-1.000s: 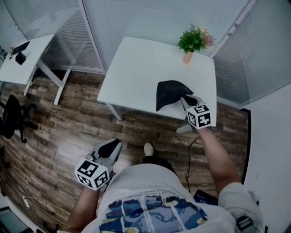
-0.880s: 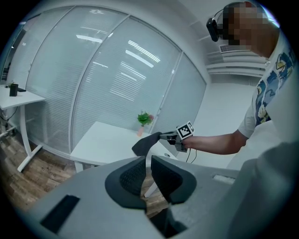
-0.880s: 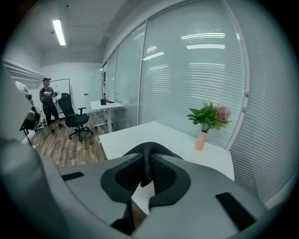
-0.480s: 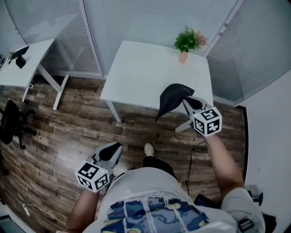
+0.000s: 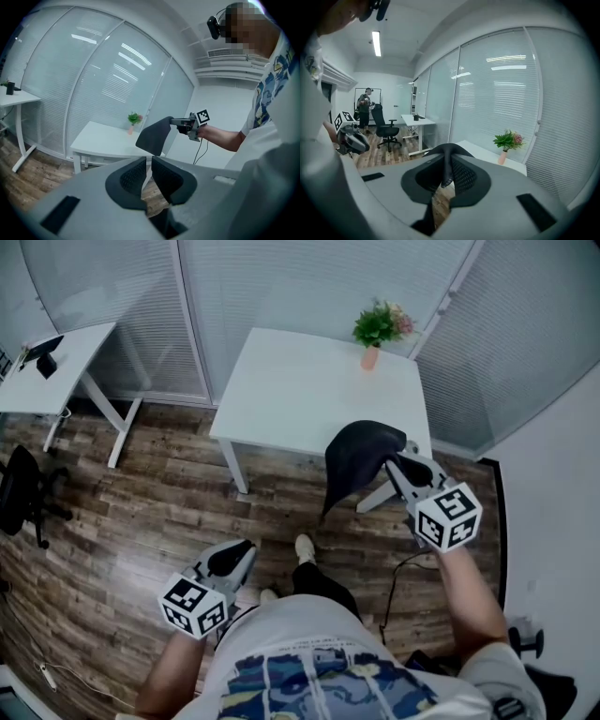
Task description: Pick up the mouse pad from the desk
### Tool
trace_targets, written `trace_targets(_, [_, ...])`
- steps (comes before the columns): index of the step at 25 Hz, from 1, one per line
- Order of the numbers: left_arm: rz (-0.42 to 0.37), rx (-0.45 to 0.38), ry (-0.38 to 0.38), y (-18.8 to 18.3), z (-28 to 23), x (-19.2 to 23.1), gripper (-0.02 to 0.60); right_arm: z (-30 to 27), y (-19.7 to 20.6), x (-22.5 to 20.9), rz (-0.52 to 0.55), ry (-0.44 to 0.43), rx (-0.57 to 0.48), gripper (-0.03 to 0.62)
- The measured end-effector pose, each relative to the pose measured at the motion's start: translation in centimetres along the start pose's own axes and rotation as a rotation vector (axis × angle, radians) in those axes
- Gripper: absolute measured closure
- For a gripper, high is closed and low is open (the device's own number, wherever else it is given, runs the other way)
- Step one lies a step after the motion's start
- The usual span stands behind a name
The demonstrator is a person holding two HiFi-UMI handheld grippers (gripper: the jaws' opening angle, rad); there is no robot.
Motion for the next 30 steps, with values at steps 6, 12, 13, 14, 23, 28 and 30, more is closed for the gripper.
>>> trace_targets(6, [0.003, -0.01, 0.007, 1.8, 1.9, -1.5, 0.543, 3.8, -0.3, 4.4, 0.024, -0.019, -0.027, 0.565])
trace_targets(12, [0.006, -0.001, 0.015, 3.2, 3.1, -2.7, 0.543, 6.9, -0.2, 7.6, 0.027, -0.026, -0.051, 0.565])
trace_targets(13, [0.004, -0.001, 0.015, 3.3, 3.1, -2.8, 0.543, 7.3, -0.3, 8.0, 0.027, -0.027, -0.054, 0.565])
trace_targets(14, [0.002, -0.001, 0.015, 3.4, 3.2, -2.9, 0.543, 7.7, -0.4, 8.5, 0.026, -0.028, -0.056, 0.565])
trace_targets(23, [-0.009, -0.006, 0.027, 3.7, 3.7, -3.1, 0.545, 9.9, -0.6, 11.3, 0.03, -0.02, -0.08, 0.565])
trace_targets(28, [-0.009, -0.016, 0.021, 3.5, 3.8, -2.8, 0.545, 9.9, -0.6, 11.9, 0.023, -0.028, -0.087, 0.565])
trace_targets(30, [-0.004, -0.016, 0.014, 3.5, 3.8, -2.6, 0.545, 9.9, -0.4, 11.8, 0.018, -0.031, -0.089, 0.565])
Point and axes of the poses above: the fingertips, and each gripper's own axes: z backward along the fingers, x to its left, y out of its underside, the point moved 8 cm from there along z, backward along the fingers, and after that the axes turned 13 degrees about -y, right-handed, at the moved point
